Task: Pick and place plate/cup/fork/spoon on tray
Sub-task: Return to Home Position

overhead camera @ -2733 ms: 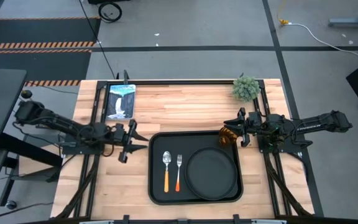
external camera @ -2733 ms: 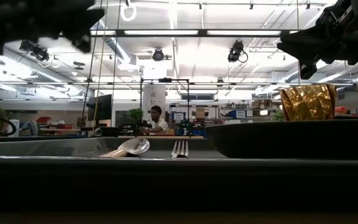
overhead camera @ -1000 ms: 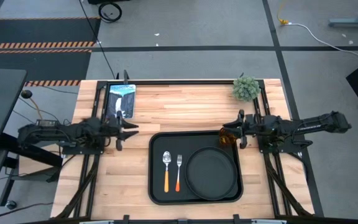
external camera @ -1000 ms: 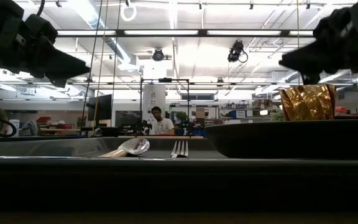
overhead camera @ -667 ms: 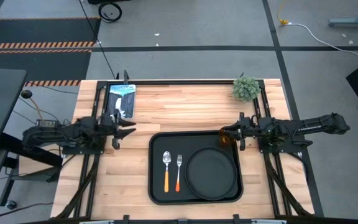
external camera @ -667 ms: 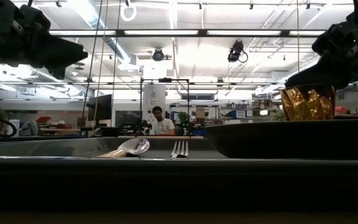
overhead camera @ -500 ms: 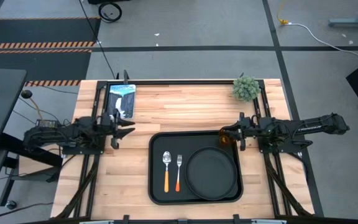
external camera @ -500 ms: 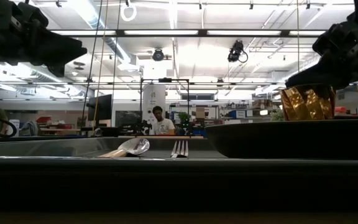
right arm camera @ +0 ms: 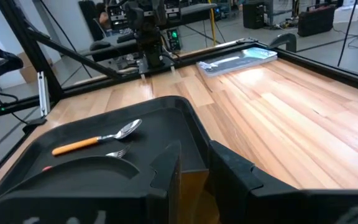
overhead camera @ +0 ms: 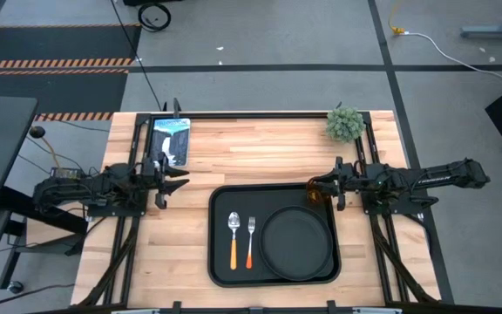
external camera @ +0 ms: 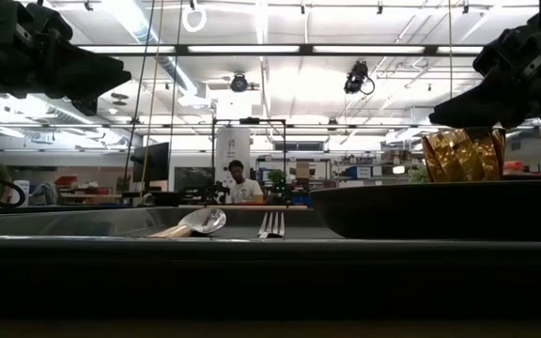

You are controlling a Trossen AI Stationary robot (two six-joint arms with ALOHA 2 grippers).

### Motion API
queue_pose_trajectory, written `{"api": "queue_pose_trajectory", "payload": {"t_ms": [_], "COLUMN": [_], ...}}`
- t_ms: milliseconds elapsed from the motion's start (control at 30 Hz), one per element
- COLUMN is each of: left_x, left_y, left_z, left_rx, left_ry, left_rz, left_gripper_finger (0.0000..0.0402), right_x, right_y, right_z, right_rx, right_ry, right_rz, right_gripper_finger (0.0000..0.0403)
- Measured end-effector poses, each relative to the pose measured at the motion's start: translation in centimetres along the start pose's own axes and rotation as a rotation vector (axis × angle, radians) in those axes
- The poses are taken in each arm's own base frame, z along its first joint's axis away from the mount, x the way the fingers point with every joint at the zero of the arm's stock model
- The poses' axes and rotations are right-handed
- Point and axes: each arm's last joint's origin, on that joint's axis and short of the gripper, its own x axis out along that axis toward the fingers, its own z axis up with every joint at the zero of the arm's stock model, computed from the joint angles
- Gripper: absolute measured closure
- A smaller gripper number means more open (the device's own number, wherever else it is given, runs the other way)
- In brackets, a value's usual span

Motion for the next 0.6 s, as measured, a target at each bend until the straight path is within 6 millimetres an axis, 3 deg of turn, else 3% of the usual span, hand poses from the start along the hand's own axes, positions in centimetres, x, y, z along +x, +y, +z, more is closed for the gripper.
{"api": "queue_pose_trajectory", "payload": {"t_ms": [600], "left_x": [0.0], "left_y": [0.3], "left_z": [0.1], "left_rx": [0.003], "left_ry": [-0.013], "left_rz": [0.026], "left_gripper_finger": [0.0273], "right_x": [-1.9], "right_y": [0.1], "right_z": [1.9], "right_rx": [0.039], "right_ry": [-0.247], "right_rz": [0.056], "right_gripper_finger": [0.0315]}}
